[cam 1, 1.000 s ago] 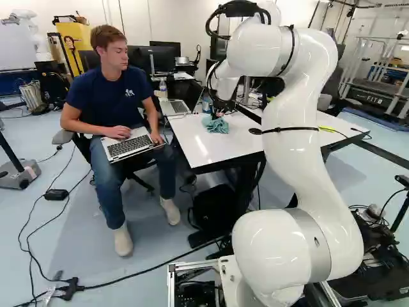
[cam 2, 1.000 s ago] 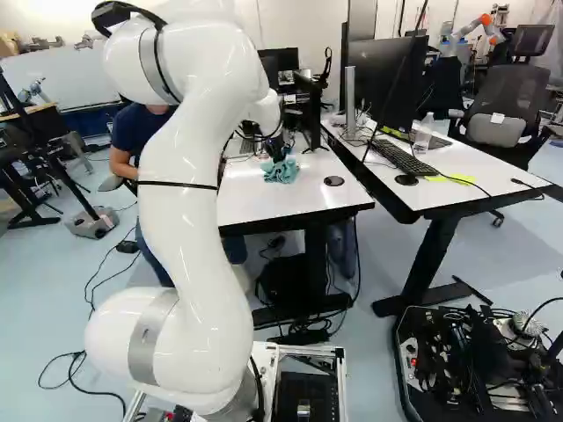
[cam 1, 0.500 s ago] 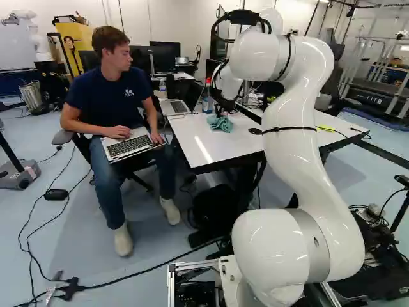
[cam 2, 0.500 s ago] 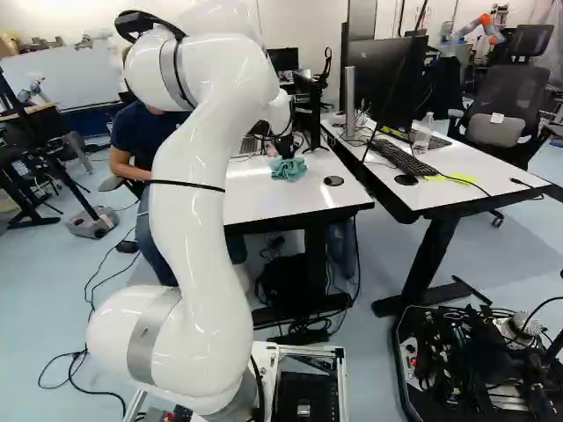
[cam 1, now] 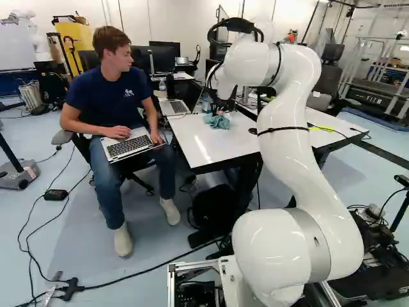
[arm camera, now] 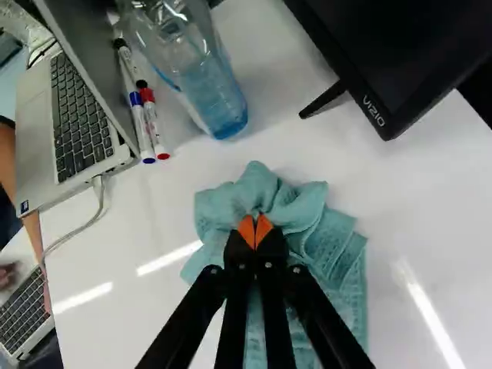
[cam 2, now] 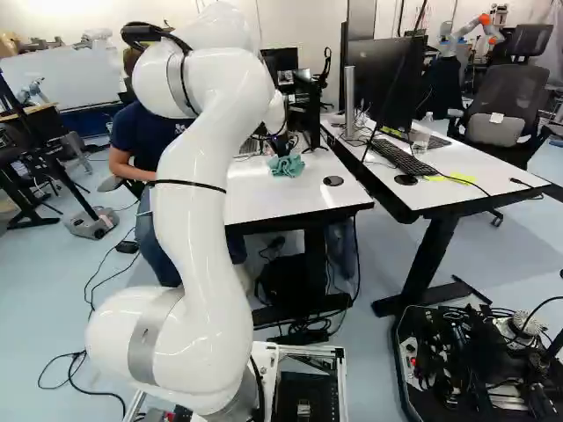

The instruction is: Clean the table with the green towel

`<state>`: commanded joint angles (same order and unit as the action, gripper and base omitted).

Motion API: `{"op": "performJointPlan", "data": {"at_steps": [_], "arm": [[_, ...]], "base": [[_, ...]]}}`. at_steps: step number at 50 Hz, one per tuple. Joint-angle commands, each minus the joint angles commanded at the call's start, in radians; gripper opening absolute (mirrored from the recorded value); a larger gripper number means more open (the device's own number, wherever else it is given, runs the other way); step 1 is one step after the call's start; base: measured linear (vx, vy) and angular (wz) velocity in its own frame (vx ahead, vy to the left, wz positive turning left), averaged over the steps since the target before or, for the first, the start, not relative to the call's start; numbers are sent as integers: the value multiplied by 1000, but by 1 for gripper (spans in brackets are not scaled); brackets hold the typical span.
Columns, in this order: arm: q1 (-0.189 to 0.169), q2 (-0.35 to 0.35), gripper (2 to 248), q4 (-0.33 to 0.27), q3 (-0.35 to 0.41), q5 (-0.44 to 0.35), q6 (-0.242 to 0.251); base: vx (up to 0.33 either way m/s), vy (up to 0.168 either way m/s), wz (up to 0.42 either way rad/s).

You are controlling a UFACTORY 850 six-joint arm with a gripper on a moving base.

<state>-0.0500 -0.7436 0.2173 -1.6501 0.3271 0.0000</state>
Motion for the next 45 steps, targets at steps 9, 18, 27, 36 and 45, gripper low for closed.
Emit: {"op": "performJointPlan", "data": {"at_steps": [9,18,27,36,45], "arm": [[14,34,22,0,50,0,0],[24,74,22,0,106,0,0],[32,114,22,0,159,0,0],[42,171,22,0,217,0,0],[51,230,22,0,273,0,0]], "base": [[0,0,0],[0,0,0],[0,0,0],[0,0,0],[0,0,0]]}}
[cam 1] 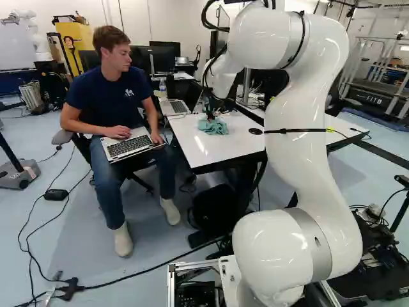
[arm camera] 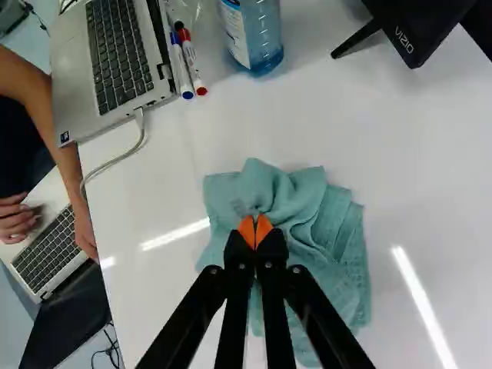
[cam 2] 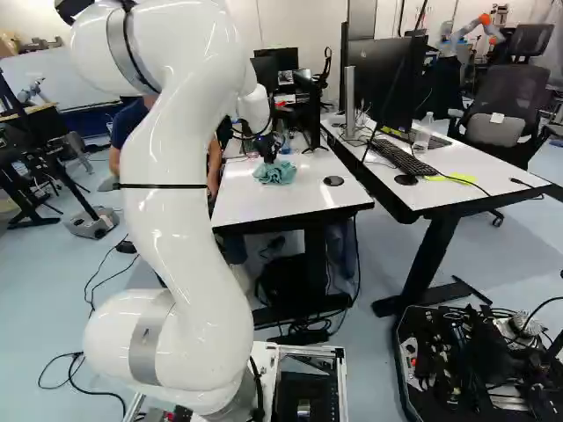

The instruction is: Clean the table with the green towel

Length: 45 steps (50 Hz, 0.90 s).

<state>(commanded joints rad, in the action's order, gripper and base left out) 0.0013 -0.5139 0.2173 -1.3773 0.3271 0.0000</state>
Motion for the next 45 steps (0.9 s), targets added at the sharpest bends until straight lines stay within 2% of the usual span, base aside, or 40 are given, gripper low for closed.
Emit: {"op": "performJointPlan", "data": {"at_steps": [16,45], "arm": [[17,103,22,0,96,0,0],[24,235,22,0,255,0,0]], "base": [[0,0,0],[0,0,0]]}}
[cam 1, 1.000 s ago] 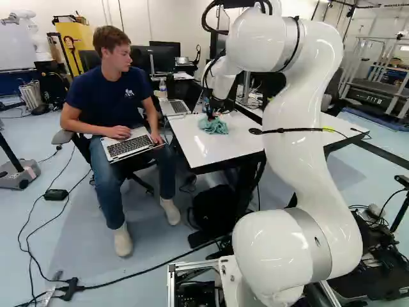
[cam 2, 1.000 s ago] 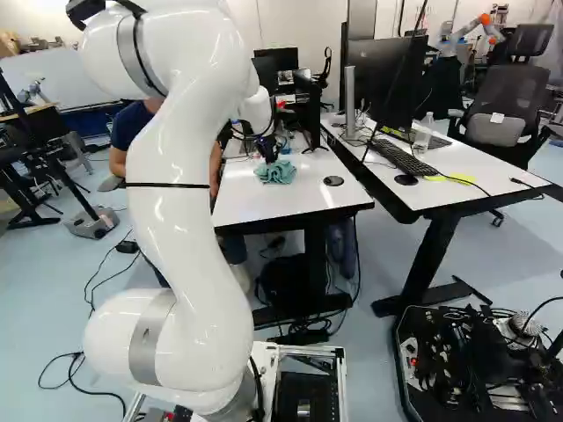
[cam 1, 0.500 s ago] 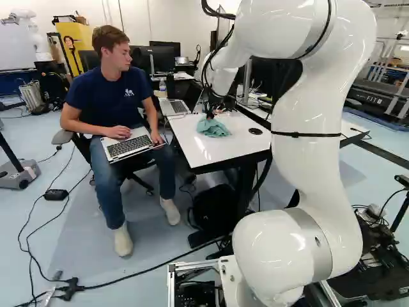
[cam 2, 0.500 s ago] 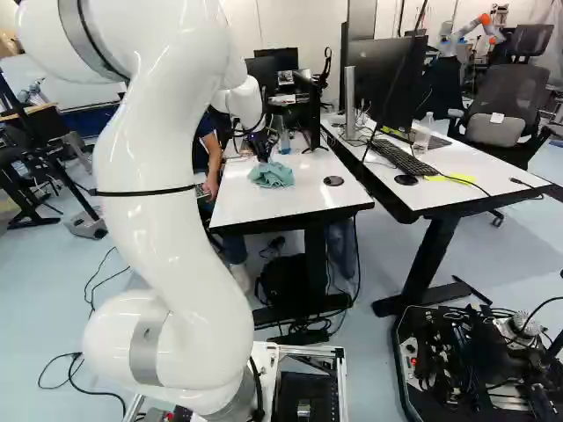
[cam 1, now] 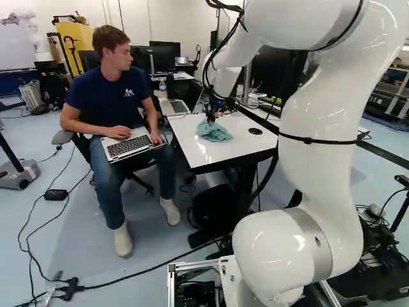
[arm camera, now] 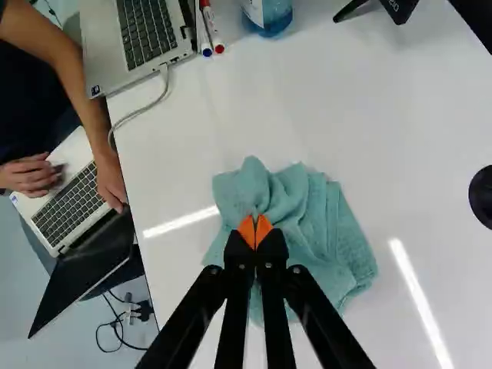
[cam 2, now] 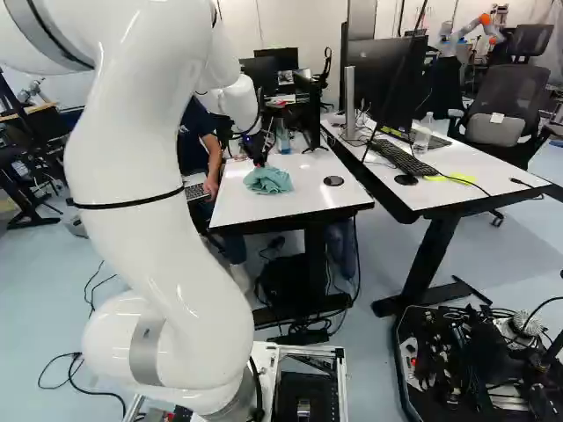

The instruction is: Clean the table with the green towel

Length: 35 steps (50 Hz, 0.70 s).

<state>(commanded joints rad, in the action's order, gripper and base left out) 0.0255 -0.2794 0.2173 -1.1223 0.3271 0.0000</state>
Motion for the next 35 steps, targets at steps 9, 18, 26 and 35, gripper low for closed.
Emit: {"op": "performJointPlan", "data": {"at_steps": [9,18,26,35], "arm": [[1,41,22,0,49,0,0],[2,82,22,0,97,0,0],[2,113,22,0,132,0,0],[2,121,22,0,141,0,0]], "base": [[0,0,0],[0,0,0],[0,0,0],[0,0,0]]}}
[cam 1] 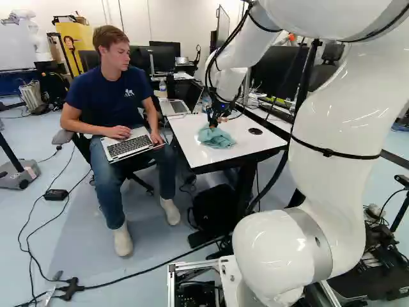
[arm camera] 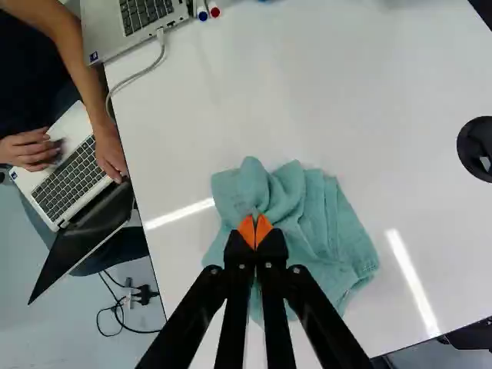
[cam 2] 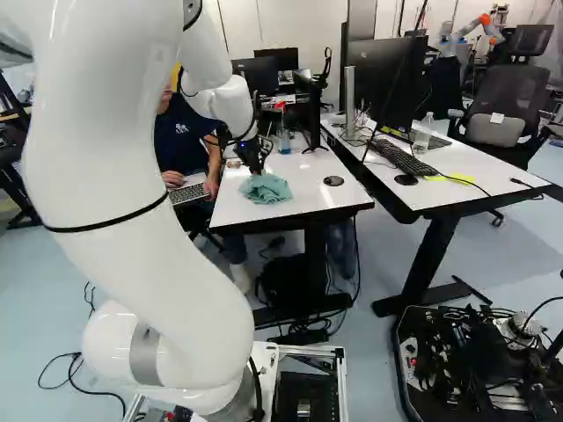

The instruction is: Clean the table with the green towel

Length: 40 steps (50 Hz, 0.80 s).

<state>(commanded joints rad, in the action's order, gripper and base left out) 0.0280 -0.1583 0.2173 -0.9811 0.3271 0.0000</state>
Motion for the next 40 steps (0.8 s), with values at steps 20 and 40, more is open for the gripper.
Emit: {"op": "performJointPlan", "data": {"at_steps": [20,40], "arm": [[0,9,22,0,2,0,0],[25,101,22,0,50,0,0]], "base": [[0,0,0],[0,0,0]]}}
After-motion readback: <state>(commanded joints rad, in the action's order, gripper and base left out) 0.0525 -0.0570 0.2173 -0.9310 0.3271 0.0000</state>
